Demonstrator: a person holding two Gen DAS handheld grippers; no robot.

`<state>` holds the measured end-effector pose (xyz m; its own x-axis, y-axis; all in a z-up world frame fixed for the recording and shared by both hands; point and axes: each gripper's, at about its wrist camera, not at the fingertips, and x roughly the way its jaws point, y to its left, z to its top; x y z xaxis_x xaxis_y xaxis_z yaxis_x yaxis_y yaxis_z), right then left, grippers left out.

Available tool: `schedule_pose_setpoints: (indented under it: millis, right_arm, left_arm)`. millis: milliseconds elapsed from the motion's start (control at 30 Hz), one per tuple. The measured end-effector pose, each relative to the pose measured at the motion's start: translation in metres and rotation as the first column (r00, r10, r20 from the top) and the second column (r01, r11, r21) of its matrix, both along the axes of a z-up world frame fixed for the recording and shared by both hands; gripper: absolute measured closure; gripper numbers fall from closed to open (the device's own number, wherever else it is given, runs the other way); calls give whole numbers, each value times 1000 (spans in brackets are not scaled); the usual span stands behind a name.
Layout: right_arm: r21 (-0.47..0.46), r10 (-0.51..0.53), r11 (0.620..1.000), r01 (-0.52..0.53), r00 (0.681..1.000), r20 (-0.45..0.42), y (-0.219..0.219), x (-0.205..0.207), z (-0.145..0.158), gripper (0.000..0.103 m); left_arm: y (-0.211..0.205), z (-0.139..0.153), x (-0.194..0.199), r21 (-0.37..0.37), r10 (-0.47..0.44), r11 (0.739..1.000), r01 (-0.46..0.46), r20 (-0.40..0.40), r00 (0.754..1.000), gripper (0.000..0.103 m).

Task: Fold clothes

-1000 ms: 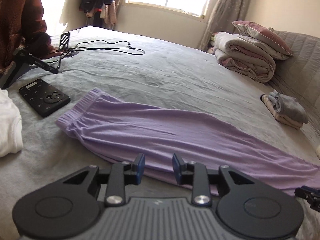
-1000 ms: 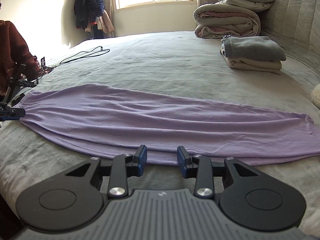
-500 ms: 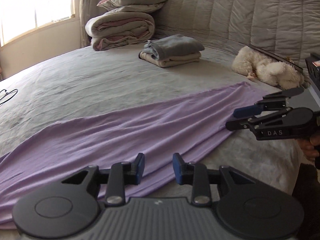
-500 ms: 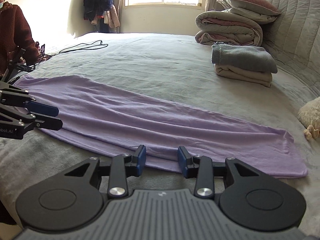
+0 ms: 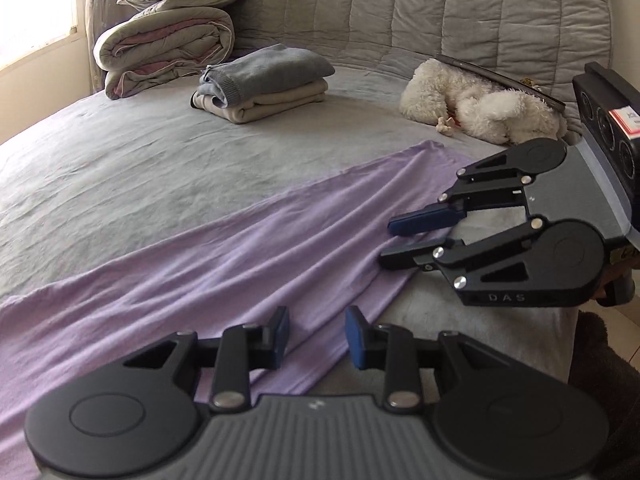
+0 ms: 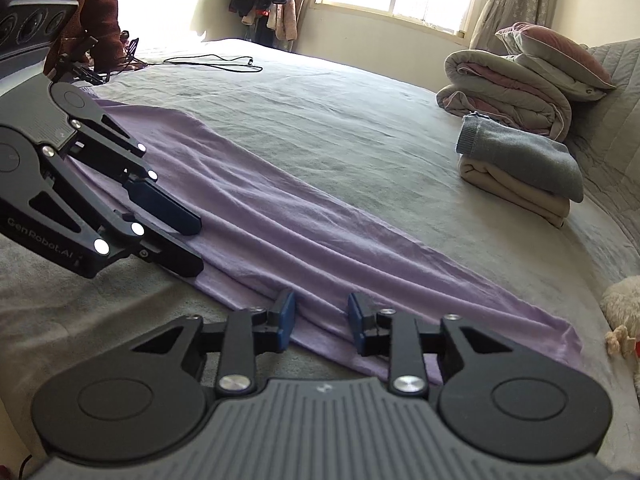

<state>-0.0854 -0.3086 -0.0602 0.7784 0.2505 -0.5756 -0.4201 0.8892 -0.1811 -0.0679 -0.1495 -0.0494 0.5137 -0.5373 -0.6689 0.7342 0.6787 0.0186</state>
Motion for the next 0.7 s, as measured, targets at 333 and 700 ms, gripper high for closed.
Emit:
schedule_pose_setpoints:
  millis: [333,700]
  right_arm:
    - [121,-42,992,35,998,54,-17,-12,22,103]
    - [162,-53,986,45,997,47,-22,-8,28,103]
  left_arm:
    - [-14,7,-9,54,-4,999,0,67,998,72]
    - [-26,6,-16,188,42,979,-76,178,983,76]
